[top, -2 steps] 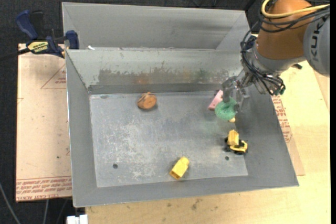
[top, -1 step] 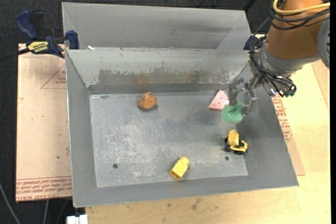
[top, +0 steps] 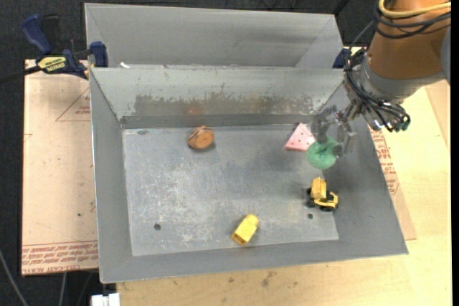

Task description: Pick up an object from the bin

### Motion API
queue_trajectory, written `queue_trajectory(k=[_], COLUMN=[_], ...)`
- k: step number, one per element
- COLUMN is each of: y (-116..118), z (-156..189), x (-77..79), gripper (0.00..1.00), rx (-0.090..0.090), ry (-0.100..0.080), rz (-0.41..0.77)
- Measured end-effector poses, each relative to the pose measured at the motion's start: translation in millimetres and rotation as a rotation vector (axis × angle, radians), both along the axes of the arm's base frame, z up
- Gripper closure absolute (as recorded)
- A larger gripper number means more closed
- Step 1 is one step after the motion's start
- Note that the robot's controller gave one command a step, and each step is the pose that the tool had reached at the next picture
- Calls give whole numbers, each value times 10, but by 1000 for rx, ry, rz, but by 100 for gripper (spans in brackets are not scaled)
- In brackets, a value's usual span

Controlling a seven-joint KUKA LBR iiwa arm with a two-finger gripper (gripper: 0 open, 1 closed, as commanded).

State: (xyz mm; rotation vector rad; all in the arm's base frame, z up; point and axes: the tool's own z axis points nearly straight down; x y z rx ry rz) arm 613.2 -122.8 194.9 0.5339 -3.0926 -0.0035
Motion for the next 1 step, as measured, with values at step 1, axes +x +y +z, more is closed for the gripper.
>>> queue_trajectory(k=[1], y=[108], z=[205], x=[168], gripper=[100], rx=[-5], ry=[-19], rz=[70])
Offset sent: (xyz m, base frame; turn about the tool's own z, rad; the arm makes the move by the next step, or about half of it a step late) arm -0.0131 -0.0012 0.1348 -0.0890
